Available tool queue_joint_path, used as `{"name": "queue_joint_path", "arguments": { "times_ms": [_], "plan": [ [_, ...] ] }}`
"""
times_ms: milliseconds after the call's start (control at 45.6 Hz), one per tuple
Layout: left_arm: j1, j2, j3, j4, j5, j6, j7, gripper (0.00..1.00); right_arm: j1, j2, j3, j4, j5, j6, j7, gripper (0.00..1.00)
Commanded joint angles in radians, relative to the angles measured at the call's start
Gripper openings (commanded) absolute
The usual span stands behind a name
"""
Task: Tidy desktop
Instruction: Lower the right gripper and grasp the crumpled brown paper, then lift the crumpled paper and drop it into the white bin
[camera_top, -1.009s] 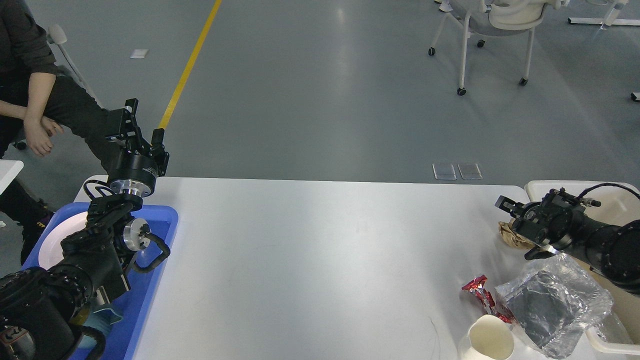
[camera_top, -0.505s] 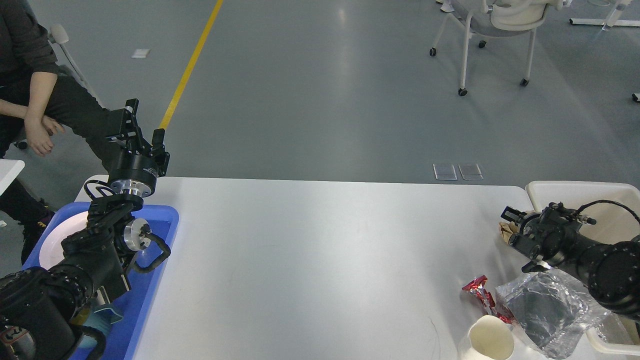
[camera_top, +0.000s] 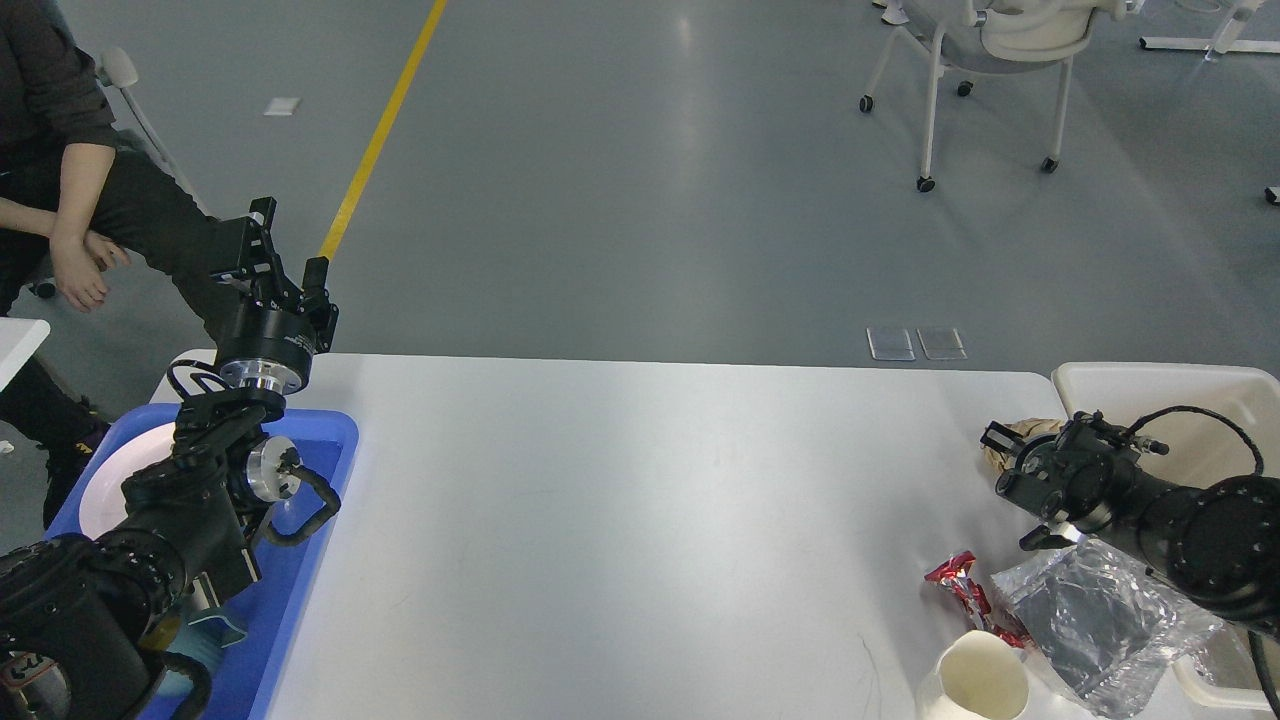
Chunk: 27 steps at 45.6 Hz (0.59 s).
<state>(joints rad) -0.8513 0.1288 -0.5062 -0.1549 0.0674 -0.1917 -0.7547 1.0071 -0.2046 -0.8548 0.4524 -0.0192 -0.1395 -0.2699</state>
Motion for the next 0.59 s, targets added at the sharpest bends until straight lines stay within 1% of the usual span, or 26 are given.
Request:
{"name": "queue_joint_path", "arguments": {
  "times_ms": [0,132,219,307,351,417,570],
  "plan": [
    [0.001,-0.001,0.0,0.0,0.0,0.0,0.0,0.97,0.088,-0.051,0.0,0.118,0.001,0.0,0.0,0.0],
    [0.0,0.0,0.0,0.0,0.0,0.0,0.0,0.96,0.203,-0.13,0.0,0.281,-0.001,0.001,0.0,0.0],
    [0.001,0.0,0.0,0.0,0.0,0.0,0.0,0.97,0.319,-0.209,0.0,0.408,-0.002,0.009,0.0,0.0],
    [0.0,0.0,0.0,0.0,0.0,0.0,0.0,0.96,0.454,-0.294,-0.001,0.549,-0.007,0.056,0.001,0.0],
    [0.001,0.0,0.0,0.0,0.0,0.0,0.0,0.97,0.533,-0.341,-0.001,0.612,-0.007,0.109,0.001,0.0],
    [0.0,0.0,0.0,0.0,0.0,0.0,0.0,0.96,0.646,-0.409,0.003,0.678,-0.007,0.214,0.003,0.0],
    [0.0,0.0,0.0,0.0,0.0,0.0,0.0,0.96,0.846,-0.541,0.059,0.703,-0.007,0.543,0.001,0.0]
  ]
}}
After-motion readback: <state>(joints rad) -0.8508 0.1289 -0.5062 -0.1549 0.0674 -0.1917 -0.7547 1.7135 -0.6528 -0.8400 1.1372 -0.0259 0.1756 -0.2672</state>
